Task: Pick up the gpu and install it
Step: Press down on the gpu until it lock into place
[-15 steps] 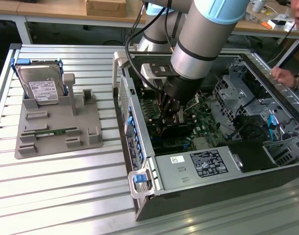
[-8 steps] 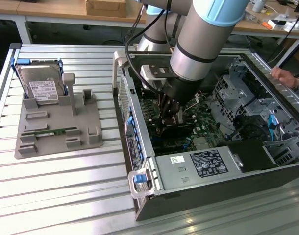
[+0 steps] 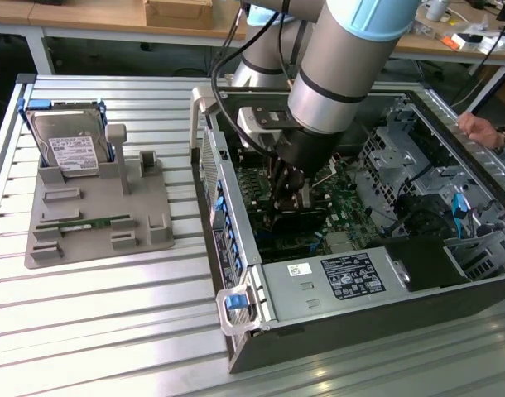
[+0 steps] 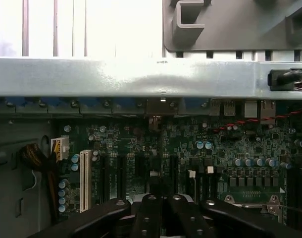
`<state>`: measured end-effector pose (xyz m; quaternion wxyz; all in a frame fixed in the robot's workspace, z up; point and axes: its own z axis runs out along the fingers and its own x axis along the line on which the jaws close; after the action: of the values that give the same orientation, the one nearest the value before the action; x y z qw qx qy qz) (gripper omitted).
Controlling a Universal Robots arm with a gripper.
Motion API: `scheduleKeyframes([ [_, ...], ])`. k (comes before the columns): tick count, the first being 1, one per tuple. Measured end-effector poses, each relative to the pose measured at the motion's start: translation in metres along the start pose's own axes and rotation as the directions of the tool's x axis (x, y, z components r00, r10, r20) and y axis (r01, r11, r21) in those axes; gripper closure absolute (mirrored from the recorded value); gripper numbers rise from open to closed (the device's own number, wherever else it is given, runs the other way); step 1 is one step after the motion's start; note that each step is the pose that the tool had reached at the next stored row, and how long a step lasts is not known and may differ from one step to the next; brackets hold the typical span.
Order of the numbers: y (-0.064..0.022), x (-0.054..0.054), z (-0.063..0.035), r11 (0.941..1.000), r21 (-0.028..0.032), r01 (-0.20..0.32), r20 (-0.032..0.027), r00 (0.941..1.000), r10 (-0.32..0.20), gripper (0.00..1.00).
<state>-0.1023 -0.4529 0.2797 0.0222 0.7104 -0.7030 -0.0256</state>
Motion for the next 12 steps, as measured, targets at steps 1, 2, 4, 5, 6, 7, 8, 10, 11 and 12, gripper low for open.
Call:
scheduleKeyframes([
  [1, 0.0006, 0.000, -0.0085, 1.0000, 0.0000, 0.000, -0.0003, 1.0000, 0.000, 0.89],
  [2, 0.0012, 0.000, -0.0175, 1.0000, -0.0001, 0.000, -0.0012, 1.0000, 0.000, 0.89],
  [4, 0.0024, 0.000, -0.0364, 1.0000, -0.0003, 0.000, -0.0045, 1.0000, 0.000, 0.89],
  [5, 0.0015, 0.000, -0.0419, 1.0000, -0.0002, 0.000, -0.0054, 1.0000, 0.000, 0.89],
  [6, -0.0055, 0.000, -0.0427, 1.0000, -0.0025, -0.001, -0.0059, 1.0000, 0.000, 0.89],
  [7, -0.0126, 0.000, -0.0432, 1.0000, -0.0061, -0.001, -0.0057, 1.0000, 0.001, 0.89],
  [8, -0.0200, 0.000, -0.0438, 1.0000, -0.0098, 0.000, -0.0059, 1.0000, 0.000, 0.89],
  [10, -0.0398, 0.000, -0.0450, 0.9998, -0.0196, -0.001, -0.0056, 1.0000, 0.000, 0.89],
  [11, -0.0496, 0.000, -0.0457, 0.9997, -0.0246, -0.001, -0.0056, 1.0000, 0.000, 0.89],
  [12, -0.0582, 0.000, -0.0466, 0.9996, -0.0276, 0.000, -0.0059, 1.0000, 0.000, 0.89],
])
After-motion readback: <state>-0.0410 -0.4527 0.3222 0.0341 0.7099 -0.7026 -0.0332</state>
